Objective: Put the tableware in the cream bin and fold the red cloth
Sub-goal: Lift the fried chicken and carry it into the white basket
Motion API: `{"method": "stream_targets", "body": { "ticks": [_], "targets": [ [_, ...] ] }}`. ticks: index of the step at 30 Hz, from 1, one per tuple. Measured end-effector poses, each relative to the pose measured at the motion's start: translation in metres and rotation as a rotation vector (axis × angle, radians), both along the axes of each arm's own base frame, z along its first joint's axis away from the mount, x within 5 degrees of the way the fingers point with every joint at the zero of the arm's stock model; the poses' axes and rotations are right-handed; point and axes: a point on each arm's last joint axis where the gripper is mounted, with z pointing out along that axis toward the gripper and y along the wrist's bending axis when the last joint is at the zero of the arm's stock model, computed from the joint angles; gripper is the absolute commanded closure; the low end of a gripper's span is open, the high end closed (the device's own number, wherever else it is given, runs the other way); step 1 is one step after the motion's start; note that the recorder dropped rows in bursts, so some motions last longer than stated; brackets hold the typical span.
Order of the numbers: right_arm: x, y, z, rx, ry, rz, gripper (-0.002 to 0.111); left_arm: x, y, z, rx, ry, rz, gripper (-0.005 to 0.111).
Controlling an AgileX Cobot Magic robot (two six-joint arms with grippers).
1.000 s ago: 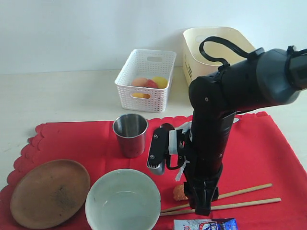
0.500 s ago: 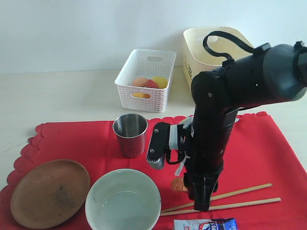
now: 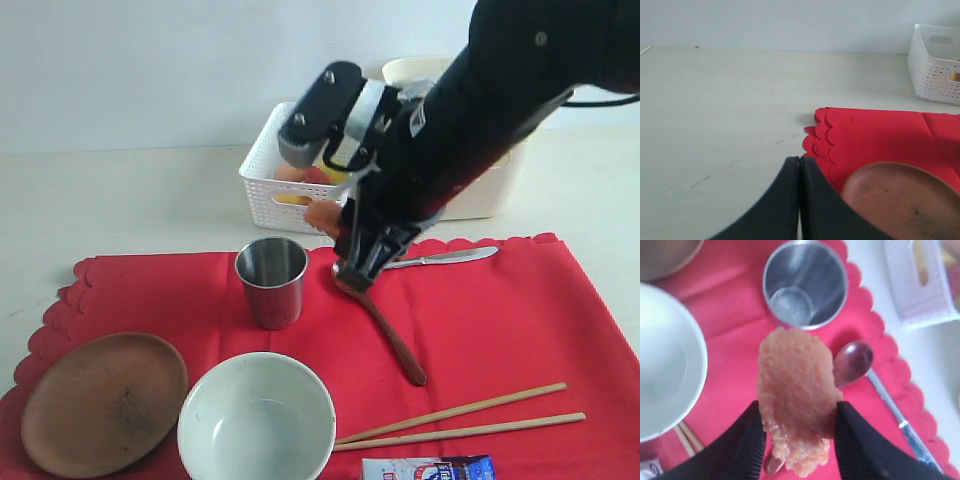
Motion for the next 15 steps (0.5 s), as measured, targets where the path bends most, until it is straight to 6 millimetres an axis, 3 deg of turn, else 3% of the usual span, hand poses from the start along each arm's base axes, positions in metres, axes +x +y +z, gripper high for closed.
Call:
{"method": "stream_targets", "body": {
  "ticks": [7,15],
  "targets": [
    [0.013,0.014,0.041,0.185,-0.052,-0.061,0.108,0.0,0.0,0.0,0.0,0.0,0.0,0.107],
    [0.042,0.006,0.069,0.398,-0.101,-0.198,0.108,0.0,0.0,0.0,0.0,0.0,0.0,0.107]
  ]
}}
